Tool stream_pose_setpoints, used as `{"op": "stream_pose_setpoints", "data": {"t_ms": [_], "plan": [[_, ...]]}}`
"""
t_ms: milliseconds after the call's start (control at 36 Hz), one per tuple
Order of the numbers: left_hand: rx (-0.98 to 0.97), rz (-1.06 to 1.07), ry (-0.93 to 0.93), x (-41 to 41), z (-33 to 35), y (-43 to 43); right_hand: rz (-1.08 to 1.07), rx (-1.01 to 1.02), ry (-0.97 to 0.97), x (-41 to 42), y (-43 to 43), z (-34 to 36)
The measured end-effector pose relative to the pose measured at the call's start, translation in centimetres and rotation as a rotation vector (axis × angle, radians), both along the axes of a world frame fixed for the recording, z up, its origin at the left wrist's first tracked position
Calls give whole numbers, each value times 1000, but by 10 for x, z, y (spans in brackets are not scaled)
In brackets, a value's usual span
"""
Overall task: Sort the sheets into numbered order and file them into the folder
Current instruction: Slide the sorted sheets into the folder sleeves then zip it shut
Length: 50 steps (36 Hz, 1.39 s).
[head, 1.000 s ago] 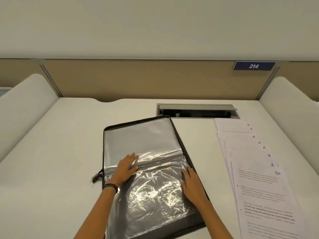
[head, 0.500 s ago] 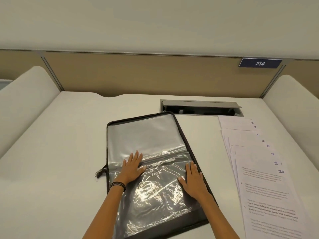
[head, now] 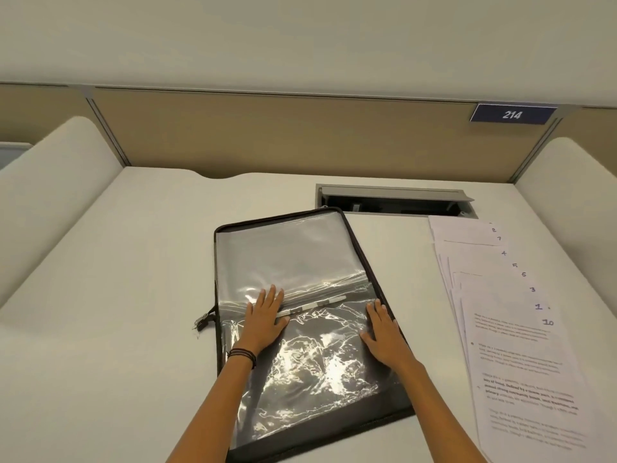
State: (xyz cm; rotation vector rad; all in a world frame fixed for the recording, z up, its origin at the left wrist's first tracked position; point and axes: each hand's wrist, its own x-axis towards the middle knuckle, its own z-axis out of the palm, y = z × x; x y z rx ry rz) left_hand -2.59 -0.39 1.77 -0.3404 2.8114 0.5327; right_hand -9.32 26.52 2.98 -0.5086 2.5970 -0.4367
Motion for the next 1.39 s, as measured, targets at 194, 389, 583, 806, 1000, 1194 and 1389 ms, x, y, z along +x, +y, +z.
{"op": "stream_pose_setpoints", "data": {"t_ms": [194,389,583,806,1000,1194,1389], "plan": [[146,33,234,2,12,-31,67,-239,218,34,-37,29],[84,12,254,8,24,-85,292,-454,43,75,-112,27],[41,-42,48,21,17,-125,409,-445,8,121,-188,14],[48,-102,33,29,5,-133,327,-175,122,143,-224,7],[8,-124,49,28,1,-133,304,-70,175,146,-234,8],[-24,-124,24,29,-1,-133,218,-30,279,150,-243,3],[-31,-110,20,27,-2,-133,249,0,263,151,-244,-12]]}}
